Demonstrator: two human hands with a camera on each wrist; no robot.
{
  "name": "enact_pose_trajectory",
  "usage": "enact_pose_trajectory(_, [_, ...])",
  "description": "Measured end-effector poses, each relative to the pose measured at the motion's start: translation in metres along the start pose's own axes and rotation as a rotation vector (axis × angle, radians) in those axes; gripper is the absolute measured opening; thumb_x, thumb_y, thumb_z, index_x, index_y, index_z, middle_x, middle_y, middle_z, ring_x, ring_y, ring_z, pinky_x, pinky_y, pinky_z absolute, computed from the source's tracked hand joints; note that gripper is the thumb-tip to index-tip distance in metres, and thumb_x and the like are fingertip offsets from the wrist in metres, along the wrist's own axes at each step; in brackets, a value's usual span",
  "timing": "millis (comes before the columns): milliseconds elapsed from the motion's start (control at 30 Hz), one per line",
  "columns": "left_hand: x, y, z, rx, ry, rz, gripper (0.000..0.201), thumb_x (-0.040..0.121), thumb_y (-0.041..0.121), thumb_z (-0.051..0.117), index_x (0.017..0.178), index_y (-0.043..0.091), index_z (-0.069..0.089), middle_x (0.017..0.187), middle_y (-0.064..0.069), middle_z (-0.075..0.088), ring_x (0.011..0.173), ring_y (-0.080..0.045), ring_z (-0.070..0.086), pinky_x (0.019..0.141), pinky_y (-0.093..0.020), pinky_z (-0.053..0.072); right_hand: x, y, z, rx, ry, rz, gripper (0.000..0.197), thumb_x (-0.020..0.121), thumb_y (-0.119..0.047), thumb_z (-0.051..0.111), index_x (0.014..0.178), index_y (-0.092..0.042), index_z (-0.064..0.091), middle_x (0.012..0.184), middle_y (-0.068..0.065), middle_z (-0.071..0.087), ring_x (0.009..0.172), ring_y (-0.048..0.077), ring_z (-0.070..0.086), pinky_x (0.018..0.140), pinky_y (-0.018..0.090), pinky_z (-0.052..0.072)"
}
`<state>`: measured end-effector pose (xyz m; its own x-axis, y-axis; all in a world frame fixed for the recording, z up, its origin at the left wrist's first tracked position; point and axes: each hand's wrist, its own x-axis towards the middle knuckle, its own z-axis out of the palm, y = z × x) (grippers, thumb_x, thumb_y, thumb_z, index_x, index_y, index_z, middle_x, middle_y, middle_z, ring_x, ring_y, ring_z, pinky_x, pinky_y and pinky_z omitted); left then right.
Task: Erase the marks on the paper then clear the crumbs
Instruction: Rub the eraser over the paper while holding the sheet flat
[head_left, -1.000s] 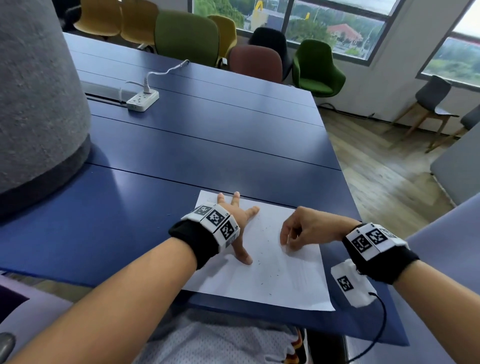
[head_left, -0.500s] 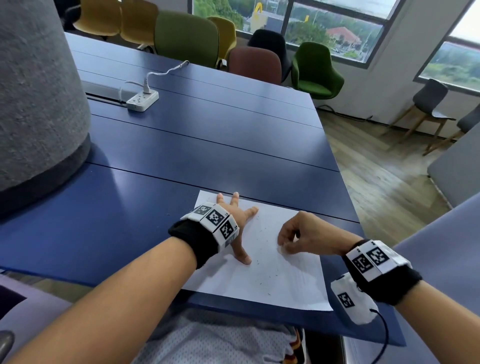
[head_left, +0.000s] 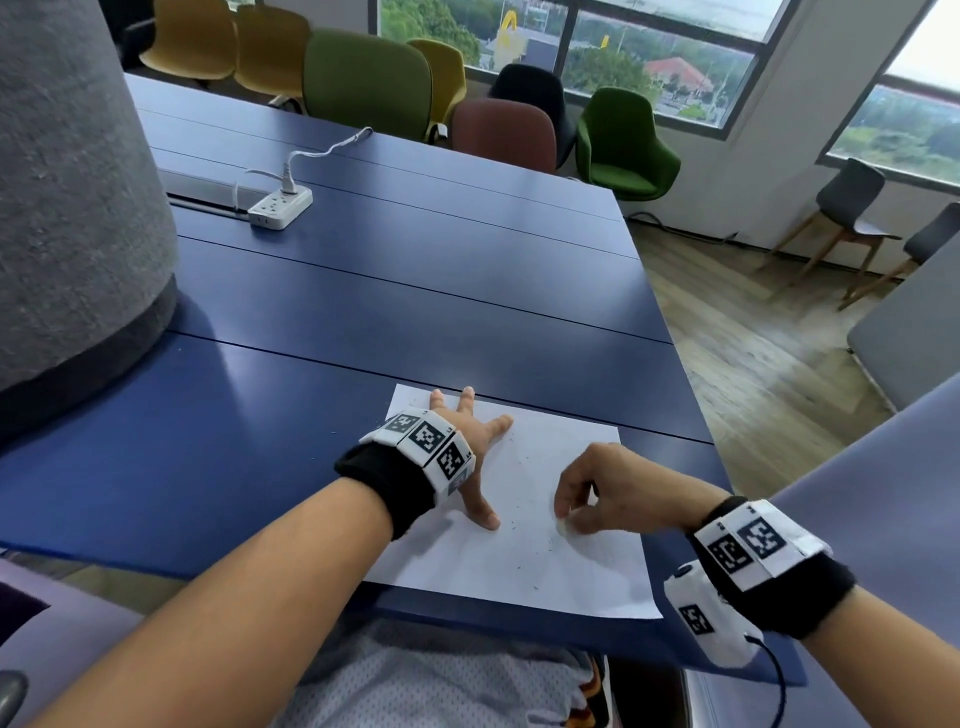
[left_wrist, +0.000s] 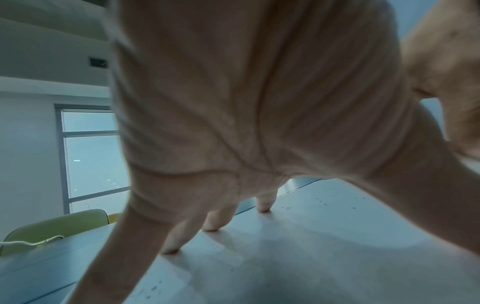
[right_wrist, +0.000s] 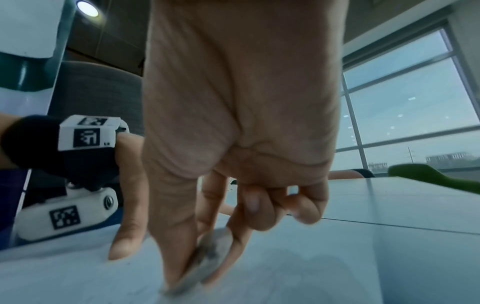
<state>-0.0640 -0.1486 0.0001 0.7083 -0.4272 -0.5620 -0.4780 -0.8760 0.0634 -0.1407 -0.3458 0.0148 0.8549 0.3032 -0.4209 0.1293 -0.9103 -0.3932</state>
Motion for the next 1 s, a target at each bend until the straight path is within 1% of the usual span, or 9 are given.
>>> enact_pose_trajectory(67, [0.001, -0.001, 0.000, -0.009, -0.003, 0.001, 0.138, 0.057, 0.068, 0.084, 0.155, 0.043, -0.011, 0.161, -0.010, -0.028, 0.146, -0.049, -0.016, 0.114, -0.067, 0.020, -0.004, 0.000, 0.004, 0.012, 0.077, 0.007, 0.011, 0.073, -0.020, 0.071, 0.079, -0.030, 0.073, 0.083, -0.007, 0.072, 0.075, 0.012, 0.067, 0.074, 0.036, 0.059])
enact_pose_trajectory(133, [0.001, -0.001, 0.000, -0.016, -0.007, 0.001, 0.138, 0.057, 0.068, 0.084, 0.155, 0.043, -0.010, 0.161, -0.010, -0.028, 0.146, -0.048, -0.017, 0.114, -0.068, 0.020, -0.016, -0.001, 0.011, 0.028, 0.057, -0.011, 0.010, 0.074, -0.025, 0.068, 0.080, -0.032, 0.072, 0.082, -0.009, 0.071, 0.073, 0.009, 0.064, 0.072, 0.033, 0.058])
enact_pose_trajectory(233, [0.001, -0.001, 0.000, -0.014, -0.005, 0.005, 0.138, 0.056, 0.067, 0.084, 0.155, 0.043, -0.010, 0.161, -0.010, -0.027, 0.146, -0.048, -0.016, 0.114, -0.067, 0.021, -0.037, -0.002, 0.023, 0.067, 0.024, -0.020, 0.009, 0.077, -0.025, 0.068, 0.081, -0.033, 0.072, 0.083, -0.011, 0.071, 0.071, 0.003, 0.060, 0.066, 0.019, 0.051])
enact_pose_trajectory(433, [-0.001, -0.002, -0.001, 0.000, -0.001, 0.011, 0.137, 0.056, 0.069, 0.083, 0.155, 0.042, -0.008, 0.162, -0.009, -0.024, 0.147, -0.047, -0.014, 0.114, -0.066, 0.022, -0.060, 0.004, 0.070, 0.261, 0.608, 0.108, 0.012, 0.084, -0.019, 0.074, 0.081, -0.029, 0.067, 0.086, -0.016, 0.067, 0.089, 0.000, 0.059, 0.074, 0.008, 0.042])
enact_pose_trajectory(600, [-0.006, -0.004, 0.000, 0.031, 0.028, 0.031, 0.132, 0.062, 0.073, 0.077, 0.157, 0.035, -0.008, 0.164, -0.008, -0.021, 0.149, -0.044, -0.011, 0.116, -0.060, 0.022, -0.065, -0.006, 0.109, 0.411, 0.743, 0.140, 0.026, 0.082, -0.001, 0.071, 0.083, -0.025, 0.063, 0.114, -0.012, 0.065, 0.103, -0.005, 0.058, 0.079, -0.005, 0.037])
enact_pose_trajectory(700, [-0.002, -0.009, 0.007, 0.045, 0.079, 0.018, 0.115, 0.077, 0.074, 0.063, 0.158, 0.028, -0.004, 0.165, -0.010, -0.016, 0.150, -0.042, -0.003, 0.115, -0.058, 0.026, -0.062, -0.002, 0.122, 0.418, 0.779, 0.155, 0.037, 0.084, -0.001, 0.070, 0.082, -0.035, 0.057, 0.119, -0.017, 0.063, 0.108, 0.002, 0.058, 0.085, 0.002, 0.042])
enact_pose_trajectory(833, [0.000, -0.018, 0.023, 0.052, 0.148, -0.086, 0.089, 0.093, 0.072, 0.031, 0.158, 0.021, -0.004, 0.164, -0.010, -0.019, 0.150, -0.040, -0.001, 0.113, -0.061, 0.028, -0.059, 0.003, 0.131, 0.378, 0.805, 0.160, 0.041, 0.083, -0.004, 0.070, 0.087, -0.041, 0.054, 0.116, -0.036, 0.059, 0.110, 0.008, 0.059, 0.095, 0.036, 0.052])
enact_pose_trajectory(933, [-0.015, -0.006, 0.038, 0.062, 0.151, -0.057, 0.090, 0.092, 0.075, 0.018, 0.156, 0.020, -0.014, 0.161, -0.007, -0.027, 0.150, -0.035, -0.015, 0.113, -0.066, 0.018, -0.060, 0.004, 0.131, 0.397, 0.826, 0.141, 0.042, 0.082, -0.003, 0.071, 0.086, -0.041, 0.055, 0.123, -0.039, 0.054, 0.109, 0.009, 0.060, 0.094, 0.039, 0.053])
enact_pose_trajectory(1000, [-0.031, 0.015, 0.051, 0.100, 0.170, 0.079, 0.091, 0.090, 0.076, 0.013, 0.155, 0.022, -0.019, 0.159, -0.006, -0.032, 0.149, -0.032, -0.020, 0.118, -0.063, 0.007, -0.061, 0.003, 0.130, 0.400, 0.836, 0.147, 0.041, 0.081, -0.005, 0.072, 0.085, -0.042, 0.054, 0.123, -0.041, 0.053, 0.106, 0.008, 0.060, 0.092, 0.038, 0.053])
